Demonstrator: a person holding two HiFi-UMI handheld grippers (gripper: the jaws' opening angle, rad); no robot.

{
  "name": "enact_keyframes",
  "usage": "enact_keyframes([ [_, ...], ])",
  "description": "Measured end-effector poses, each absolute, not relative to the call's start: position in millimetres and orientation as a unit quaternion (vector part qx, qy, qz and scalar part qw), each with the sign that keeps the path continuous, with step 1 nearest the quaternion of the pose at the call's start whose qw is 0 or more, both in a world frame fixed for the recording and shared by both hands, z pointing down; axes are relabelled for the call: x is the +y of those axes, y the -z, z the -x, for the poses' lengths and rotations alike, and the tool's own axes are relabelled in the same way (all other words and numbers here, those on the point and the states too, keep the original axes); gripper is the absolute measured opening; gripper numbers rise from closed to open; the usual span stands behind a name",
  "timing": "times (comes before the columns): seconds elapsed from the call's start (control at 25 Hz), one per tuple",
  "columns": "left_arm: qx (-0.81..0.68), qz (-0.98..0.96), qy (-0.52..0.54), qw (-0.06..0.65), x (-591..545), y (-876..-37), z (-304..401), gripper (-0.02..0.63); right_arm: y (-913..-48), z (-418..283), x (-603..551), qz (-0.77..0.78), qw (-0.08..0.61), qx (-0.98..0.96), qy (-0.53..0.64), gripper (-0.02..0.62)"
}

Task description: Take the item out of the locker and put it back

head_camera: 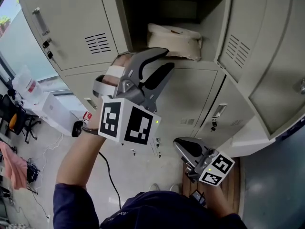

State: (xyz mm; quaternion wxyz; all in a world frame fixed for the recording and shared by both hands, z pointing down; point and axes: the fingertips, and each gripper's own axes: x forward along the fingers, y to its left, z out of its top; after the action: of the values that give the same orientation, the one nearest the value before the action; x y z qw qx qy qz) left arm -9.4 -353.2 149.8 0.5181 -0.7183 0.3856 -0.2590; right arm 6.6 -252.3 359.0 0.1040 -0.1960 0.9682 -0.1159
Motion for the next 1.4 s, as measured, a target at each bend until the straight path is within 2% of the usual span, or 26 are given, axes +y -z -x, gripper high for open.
enact_keyframes([
  [0.32, 0.377, 0.688, 0.315, 0.534, -372, -155, 1, 0.161, -367, -5, -254, 0.177, 0.105, 0.97, 0.13, 0.008],
  [1.12, 0.371, 0.669, 0.365, 0.531, -414, -167, -12, 0.16, -375, -26, -274, 0.19, 0.127, 0.962, 0.148, 0.008],
  [1.4, 0.387, 0.661, 0.355, 0.537, -418, -159, -13, 0.086, -376, -27, -278, 0.189, 0.13, 0.961, 0.152, 0.008],
])
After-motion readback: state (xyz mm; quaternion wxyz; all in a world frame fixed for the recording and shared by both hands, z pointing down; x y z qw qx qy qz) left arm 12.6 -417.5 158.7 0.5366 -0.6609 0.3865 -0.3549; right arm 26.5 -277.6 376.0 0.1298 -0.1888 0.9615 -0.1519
